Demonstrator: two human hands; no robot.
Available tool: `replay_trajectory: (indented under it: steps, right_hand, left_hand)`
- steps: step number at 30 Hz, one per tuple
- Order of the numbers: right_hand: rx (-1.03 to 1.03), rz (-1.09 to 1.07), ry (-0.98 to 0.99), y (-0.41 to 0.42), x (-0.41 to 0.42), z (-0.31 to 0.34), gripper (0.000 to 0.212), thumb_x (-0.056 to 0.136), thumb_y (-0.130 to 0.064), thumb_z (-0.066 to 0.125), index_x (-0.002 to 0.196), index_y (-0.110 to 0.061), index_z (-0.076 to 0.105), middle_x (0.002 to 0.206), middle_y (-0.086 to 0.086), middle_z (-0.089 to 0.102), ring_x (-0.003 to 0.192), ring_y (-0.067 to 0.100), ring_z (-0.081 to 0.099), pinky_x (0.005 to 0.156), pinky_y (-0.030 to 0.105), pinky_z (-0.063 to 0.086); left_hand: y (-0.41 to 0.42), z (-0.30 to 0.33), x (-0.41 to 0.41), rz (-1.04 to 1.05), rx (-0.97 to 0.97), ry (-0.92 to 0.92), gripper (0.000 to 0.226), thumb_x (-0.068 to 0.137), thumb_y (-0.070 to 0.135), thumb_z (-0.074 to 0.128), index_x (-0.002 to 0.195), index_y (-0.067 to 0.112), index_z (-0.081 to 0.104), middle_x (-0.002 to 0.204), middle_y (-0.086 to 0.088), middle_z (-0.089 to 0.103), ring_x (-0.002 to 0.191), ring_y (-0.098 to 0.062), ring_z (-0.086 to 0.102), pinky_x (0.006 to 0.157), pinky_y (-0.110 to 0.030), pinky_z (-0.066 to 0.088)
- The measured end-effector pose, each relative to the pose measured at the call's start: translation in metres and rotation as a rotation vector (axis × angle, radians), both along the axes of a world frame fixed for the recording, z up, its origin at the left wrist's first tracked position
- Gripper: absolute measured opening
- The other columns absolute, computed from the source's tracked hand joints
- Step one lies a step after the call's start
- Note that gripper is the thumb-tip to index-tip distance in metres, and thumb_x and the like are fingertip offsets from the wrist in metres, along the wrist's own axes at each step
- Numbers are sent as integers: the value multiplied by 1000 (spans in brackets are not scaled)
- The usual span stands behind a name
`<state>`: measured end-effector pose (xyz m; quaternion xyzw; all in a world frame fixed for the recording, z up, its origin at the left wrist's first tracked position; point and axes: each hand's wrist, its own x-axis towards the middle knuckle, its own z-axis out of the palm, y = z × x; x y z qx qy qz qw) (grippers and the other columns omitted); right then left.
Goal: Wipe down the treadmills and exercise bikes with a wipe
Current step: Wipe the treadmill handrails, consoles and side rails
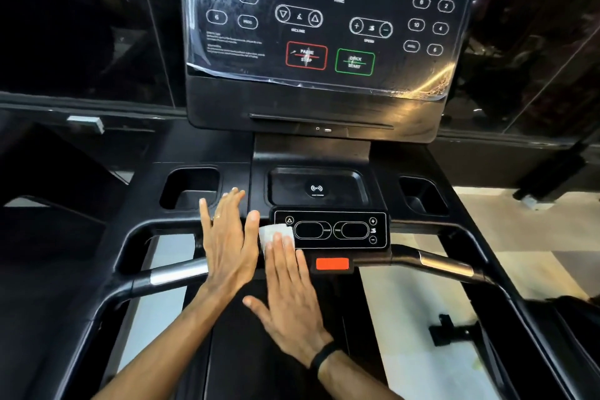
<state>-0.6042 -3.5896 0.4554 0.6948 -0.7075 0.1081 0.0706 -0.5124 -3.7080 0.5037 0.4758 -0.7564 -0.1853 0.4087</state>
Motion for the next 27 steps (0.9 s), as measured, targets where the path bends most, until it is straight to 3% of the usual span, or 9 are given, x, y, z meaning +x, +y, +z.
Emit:
replay_trajectory:
  steps: [3, 6, 11, 15, 18, 21, 23, 27]
  right_hand:
    - [18, 40, 69, -11, 16, 7, 75, 102, -40, 43, 157, 0, 13, 167, 18, 2, 155, 29, 0, 123, 44, 5]
    - [-7, 79, 53, -21, 23, 15, 75, 83, -5, 39, 156, 1, 22, 165, 18, 13, 155, 28, 5, 124, 44, 6]
    - [-135, 253, -121, -37, 28, 14, 69, 73, 13, 51, 140, 0, 52, 147, 14, 51, 145, 27, 37, 123, 43, 24]
    - [-59, 229, -61, -47, 51, 28, 59, 70, -3, 72, 128, -9, 65, 129, 6, 67, 129, 23, 56, 121, 41, 29]
    - [-63, 197, 24, -47, 55, 38, 45, 80, -35, 70, 120, -15, 68, 116, -1, 69, 116, 20, 61, 116, 43, 22]
    - [-69, 199, 20, -47, 42, 43, 55, 77, -66, 60, 99, -18, 72, 101, -3, 66, 100, 20, 61, 108, 43, 30]
    - [-54, 216, 6, -51, 33, 47, 53, 73, -69, 63, 92, -19, 68, 93, -5, 61, 90, 20, 57, 100, 39, 37]
    - [28, 240, 104, -64, 27, 53, 59, 56, -50, 90, 94, -18, 58, 87, -2, 53, 78, 21, 49, 76, 37, 46]
  left_hand:
    - [1, -1, 13, 30, 12, -2, 60, 100, 45, 23, 137, 7, 50, 142, -10, 55, 139, -20, 43, 124, -46, -1]
    - [2, -1, 26, 61, 20, -13, 59, 99, 44, 22, 137, 7, 49, 141, -9, 56, 139, -22, 44, 124, -46, -1]
    - [2, 1, 61, 151, -15, -18, 71, 103, 54, 13, 138, 3, 49, 141, -11, 56, 139, -23, 45, 124, -46, -1]
    - [2, 3, 95, 253, -12, -10, 74, 102, 56, 12, 138, 4, 49, 140, -12, 56, 138, -24, 46, 125, -43, -2]
    - [2, 5, 120, 329, -14, -4, 66, 103, 50, 17, 137, 5, 49, 138, -11, 58, 136, -24, 47, 125, -43, -2]
    - [3, 5, 137, 385, 5, 16, 55, 102, 42, 24, 136, 6, 49, 131, -9, 61, 133, -22, 49, 125, -43, -1]
    - [5, 3, 142, 403, 22, 26, 52, 102, 41, 26, 136, 8, 48, 124, -9, 63, 131, -22, 51, 125, -44, -1]
    - [9, 0, 143, 396, 30, -1, 55, 102, 44, 25, 136, 8, 48, 125, -8, 63, 129, -22, 52, 125, -43, -1]
